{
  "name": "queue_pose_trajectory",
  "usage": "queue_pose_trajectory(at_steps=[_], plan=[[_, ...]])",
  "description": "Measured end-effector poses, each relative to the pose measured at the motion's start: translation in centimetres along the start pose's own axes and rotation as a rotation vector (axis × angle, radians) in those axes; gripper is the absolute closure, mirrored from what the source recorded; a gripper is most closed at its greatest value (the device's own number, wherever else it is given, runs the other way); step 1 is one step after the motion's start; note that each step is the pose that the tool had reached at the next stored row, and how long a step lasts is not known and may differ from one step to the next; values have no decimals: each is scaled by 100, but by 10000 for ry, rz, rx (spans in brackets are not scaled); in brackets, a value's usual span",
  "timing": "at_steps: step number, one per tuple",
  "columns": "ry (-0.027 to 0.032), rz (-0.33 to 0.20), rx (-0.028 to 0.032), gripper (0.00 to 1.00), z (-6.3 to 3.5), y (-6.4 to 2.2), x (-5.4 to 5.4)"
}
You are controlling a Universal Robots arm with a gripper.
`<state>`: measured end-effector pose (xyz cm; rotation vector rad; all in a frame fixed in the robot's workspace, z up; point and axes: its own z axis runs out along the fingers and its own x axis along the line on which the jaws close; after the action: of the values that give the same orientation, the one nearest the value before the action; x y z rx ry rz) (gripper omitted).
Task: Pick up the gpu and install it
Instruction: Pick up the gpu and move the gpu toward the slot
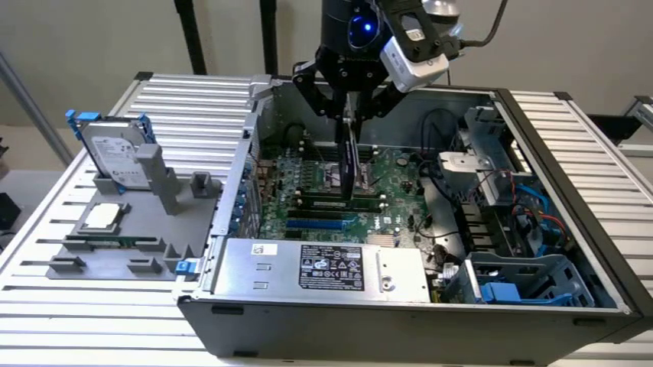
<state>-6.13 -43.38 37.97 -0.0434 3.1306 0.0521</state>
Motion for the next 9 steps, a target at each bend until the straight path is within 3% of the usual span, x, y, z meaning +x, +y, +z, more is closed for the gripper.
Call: queue_pose_trajectory(at_steps=[9], plan=[[4,0,-2,100,1,0,-1]])
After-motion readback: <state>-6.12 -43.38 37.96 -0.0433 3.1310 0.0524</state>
